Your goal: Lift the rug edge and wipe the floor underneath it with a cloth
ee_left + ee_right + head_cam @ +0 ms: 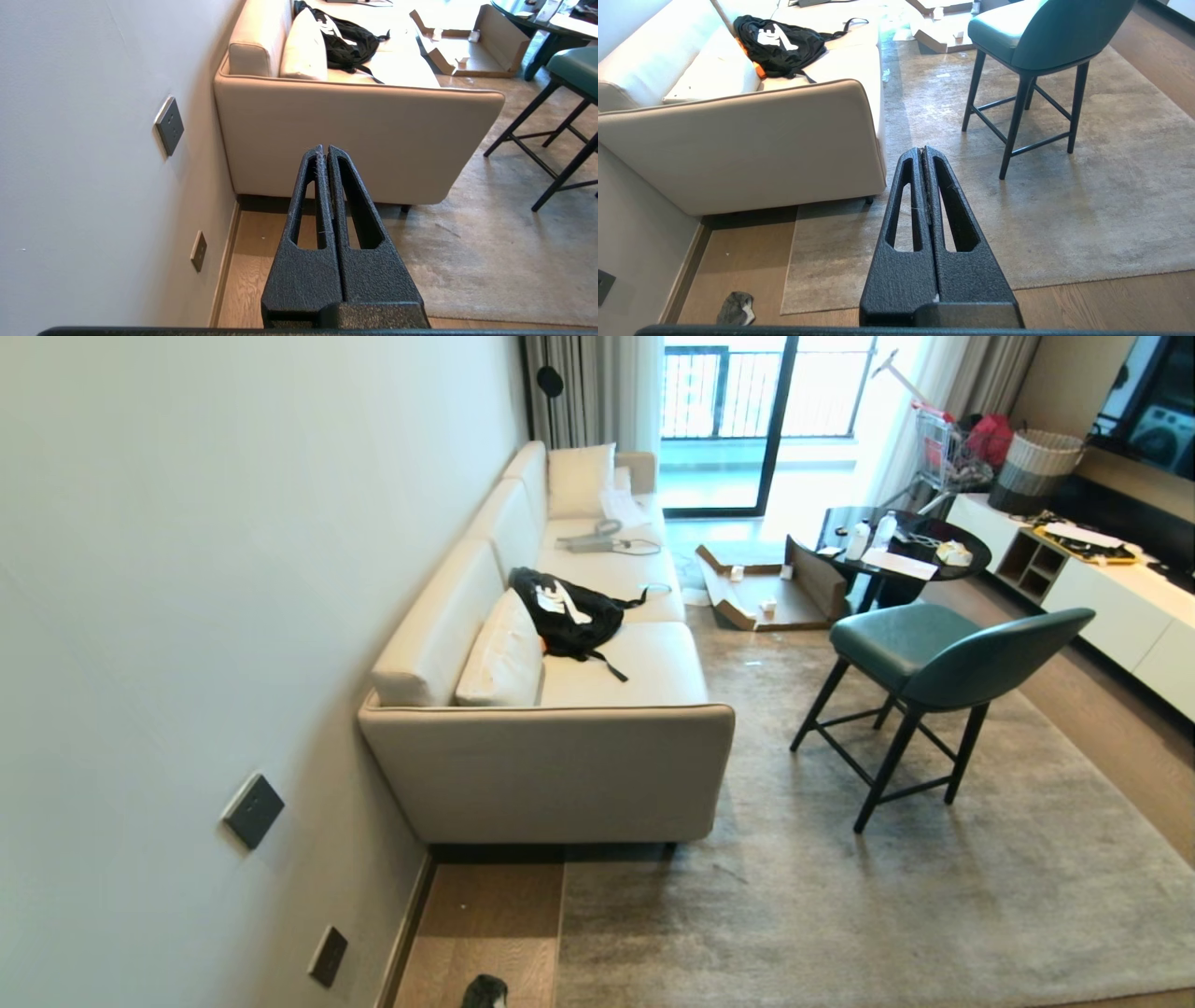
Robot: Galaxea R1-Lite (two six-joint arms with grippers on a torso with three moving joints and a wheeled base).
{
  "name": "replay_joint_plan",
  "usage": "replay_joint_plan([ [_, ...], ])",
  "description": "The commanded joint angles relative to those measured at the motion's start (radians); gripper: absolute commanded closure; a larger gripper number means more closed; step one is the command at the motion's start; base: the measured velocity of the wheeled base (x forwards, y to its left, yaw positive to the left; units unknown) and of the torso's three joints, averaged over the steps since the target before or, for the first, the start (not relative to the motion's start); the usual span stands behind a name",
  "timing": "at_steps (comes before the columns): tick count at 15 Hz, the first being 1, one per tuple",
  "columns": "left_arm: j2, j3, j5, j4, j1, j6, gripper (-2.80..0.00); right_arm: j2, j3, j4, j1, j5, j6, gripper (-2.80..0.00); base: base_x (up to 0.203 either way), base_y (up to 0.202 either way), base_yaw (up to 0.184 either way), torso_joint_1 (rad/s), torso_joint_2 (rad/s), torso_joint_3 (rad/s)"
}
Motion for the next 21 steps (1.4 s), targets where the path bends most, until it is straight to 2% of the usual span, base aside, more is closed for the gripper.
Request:
replay_joint_plan([
  [1, 0.0, 0.0, 0.001, 0.0, 0.0, -0.001, 0.0, 0.001, 0.0, 0.0, 0.0, 0.0, 0.0, 0.0, 0.0, 0.0, 0.0, 0.0, 0.0, 0.0],
  [21, 0.0, 0.0, 0.001, 0.0, 0.0, -0.001, 0.0, 0.001, 0.0, -0.001, 0.0, 0.0, 0.0, 0.0, 0.0, 0.0, 0.0, 0.0, 0.0, 0.0],
])
